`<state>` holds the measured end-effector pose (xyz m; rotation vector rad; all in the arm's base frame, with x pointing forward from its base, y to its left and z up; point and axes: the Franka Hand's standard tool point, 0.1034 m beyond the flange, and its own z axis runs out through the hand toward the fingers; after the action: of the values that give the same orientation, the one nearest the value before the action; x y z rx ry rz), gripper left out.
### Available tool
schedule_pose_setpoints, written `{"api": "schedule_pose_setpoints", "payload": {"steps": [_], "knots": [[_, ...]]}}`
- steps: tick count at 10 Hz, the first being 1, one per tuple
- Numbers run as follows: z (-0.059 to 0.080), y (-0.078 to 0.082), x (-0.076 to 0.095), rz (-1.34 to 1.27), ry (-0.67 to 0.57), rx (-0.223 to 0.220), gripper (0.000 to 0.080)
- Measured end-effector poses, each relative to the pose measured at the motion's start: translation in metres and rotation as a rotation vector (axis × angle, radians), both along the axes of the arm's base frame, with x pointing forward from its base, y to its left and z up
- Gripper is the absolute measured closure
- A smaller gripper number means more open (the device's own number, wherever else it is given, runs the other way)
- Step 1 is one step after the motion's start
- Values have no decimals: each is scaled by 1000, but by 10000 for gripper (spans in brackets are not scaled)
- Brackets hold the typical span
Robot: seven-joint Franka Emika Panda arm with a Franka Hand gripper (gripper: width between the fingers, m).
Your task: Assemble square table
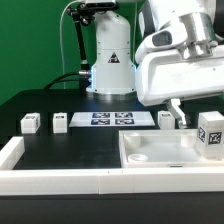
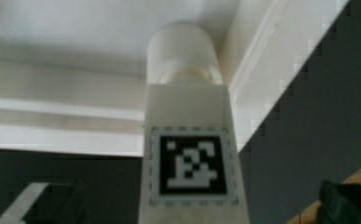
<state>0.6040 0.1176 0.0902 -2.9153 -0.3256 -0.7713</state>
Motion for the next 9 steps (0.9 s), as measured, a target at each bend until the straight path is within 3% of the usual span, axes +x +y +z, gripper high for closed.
{"api": "schedule_pose_setpoints", "payload": {"steps": [3,4,7,9], "knots": [[-4,3,-4,12,58,-2,151],[-5,7,-8,30,170,-6,151],[-1,4,1,56,407,-19,151],[0,2,0,64,520,-19,151]]}}
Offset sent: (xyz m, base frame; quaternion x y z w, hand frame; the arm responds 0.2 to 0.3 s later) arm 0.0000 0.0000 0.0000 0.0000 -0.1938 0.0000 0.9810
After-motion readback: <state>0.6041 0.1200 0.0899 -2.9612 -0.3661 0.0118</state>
